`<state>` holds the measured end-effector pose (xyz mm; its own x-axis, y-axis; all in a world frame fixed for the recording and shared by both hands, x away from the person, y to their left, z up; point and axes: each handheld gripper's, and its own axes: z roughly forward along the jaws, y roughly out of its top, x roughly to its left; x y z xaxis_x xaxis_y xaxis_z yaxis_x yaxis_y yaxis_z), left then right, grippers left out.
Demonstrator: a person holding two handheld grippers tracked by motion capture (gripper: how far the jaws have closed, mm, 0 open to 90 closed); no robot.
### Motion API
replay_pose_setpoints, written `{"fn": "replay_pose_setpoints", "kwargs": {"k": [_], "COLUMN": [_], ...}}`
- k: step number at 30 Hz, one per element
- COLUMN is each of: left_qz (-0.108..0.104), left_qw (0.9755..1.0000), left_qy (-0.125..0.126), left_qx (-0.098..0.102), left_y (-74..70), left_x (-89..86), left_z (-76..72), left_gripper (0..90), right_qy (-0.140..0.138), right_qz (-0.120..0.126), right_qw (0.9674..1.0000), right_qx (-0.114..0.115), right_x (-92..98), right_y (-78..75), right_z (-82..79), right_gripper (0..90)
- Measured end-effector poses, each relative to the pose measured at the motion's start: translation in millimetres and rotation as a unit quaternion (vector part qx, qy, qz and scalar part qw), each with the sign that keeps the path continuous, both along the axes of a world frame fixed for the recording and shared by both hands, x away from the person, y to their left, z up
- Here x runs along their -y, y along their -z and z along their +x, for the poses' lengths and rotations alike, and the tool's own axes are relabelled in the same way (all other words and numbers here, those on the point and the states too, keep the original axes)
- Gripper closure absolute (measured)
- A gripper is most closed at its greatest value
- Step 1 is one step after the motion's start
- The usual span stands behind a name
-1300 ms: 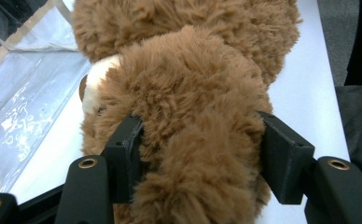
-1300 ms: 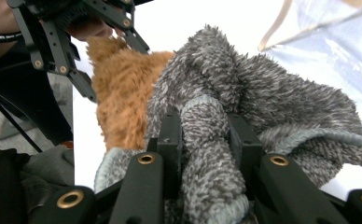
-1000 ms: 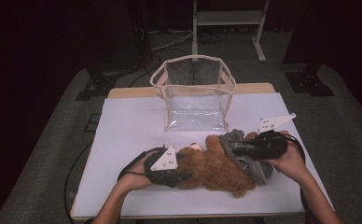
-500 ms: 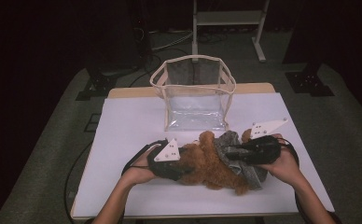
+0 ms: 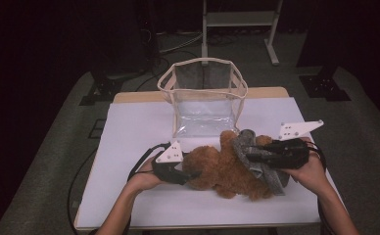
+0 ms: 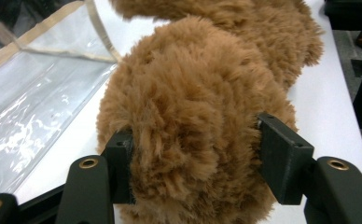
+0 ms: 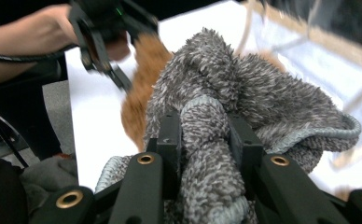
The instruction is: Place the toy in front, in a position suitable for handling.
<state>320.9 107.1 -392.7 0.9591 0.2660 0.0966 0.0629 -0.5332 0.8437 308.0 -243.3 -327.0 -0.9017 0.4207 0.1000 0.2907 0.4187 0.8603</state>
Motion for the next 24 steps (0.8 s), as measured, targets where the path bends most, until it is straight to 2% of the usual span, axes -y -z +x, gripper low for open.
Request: {"fn": "replay_pose_setpoints", "kwargs": {"k": [3,5,8,11,13,17,21,24], "left_qz": [0.004,0.008,0.013,0.023,0.015,0.005,0.0,-0.006], "left_qw": [0.9999,0.9998,0.9995,0.9992,0.9993,0.9995,0.9996,0.9998], "left_qy": [0.011,0.018,0.026,0.027,0.029,0.028,0.022,0.018], "left_qx": [0.003,0.007,0.013,0.02,0.017,0.016,0.016,0.006], "left_y": [-1.7,-2.7,-3.3,-1.4,0.4,1.5,5.0,11.7], "left_x": [8.1,12.7,16.0,14.5,12.1,10.6,9.2,5.7], "left_z": [-1.3,-3.3,-6.9,-8.1,-7.3,-4.2,-2.0,1.2], "left_gripper": [40.1,40.2,40.1,40.0,39.8,37.5,28.6,21.4], "right_qy": [-0.021,-0.035,-0.054,-0.057,-0.055,-0.035,-0.03,-0.03], "right_qz": [-0.007,-0.02,-0.044,-0.073,-0.071,-0.076,-0.061,-0.052], "right_qw": [0.9996,0.9991,0.9976,0.9956,0.9955,0.996,0.9969,0.9973], "right_qx": [0.015,0.016,0.003,-0.013,-0.027,-0.031,-0.04,-0.042], "right_x": [-19.9,-38.2,-65.0,-78.8,-75.0,-56.1,-42.2,-38.2], "right_y": [-13.3,-14.4,-4.6,12.1,21.0,27.3,34.5,37.5], "right_z": [1.7,6.3,17.2,27.4,31.3,31.6,30.4,29.5], "right_gripper": [69.2,69.1,68.8,68.6,68.6,68.8,69.1,69.2]}}
